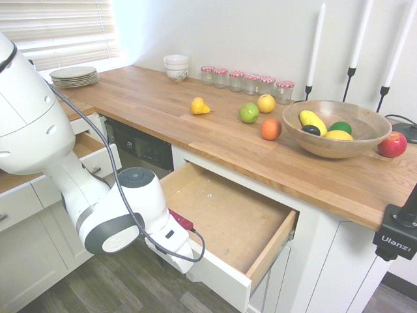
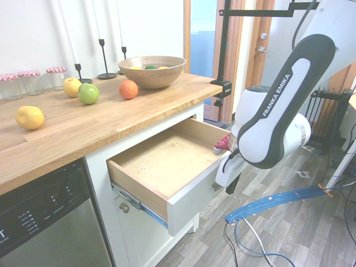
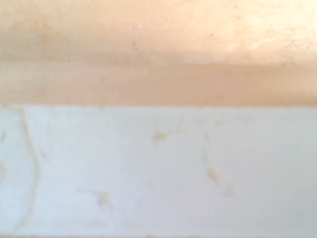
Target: Close the drawer
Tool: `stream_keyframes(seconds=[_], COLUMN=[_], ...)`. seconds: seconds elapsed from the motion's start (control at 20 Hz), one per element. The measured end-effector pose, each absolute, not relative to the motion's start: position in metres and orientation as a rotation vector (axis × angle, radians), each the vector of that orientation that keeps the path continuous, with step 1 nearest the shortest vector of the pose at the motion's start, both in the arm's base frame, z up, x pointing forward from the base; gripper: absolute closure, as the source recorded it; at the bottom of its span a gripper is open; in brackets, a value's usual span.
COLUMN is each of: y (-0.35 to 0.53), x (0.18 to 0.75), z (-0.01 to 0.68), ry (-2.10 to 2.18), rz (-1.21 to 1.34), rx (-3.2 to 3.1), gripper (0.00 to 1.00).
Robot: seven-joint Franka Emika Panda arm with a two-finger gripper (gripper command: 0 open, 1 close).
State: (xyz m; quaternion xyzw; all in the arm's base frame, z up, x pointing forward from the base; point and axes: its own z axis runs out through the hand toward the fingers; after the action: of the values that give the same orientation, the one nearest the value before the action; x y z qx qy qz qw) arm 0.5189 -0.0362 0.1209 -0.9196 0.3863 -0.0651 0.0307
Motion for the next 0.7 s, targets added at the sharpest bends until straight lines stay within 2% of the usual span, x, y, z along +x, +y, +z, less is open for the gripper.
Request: stream_keyframes(seconds=[0.7], y=[-0.043], x=[0.607], z=[0.124], ry=[1.180], rz=[-0.214], rx=[-2.813], gripper=[1.00])
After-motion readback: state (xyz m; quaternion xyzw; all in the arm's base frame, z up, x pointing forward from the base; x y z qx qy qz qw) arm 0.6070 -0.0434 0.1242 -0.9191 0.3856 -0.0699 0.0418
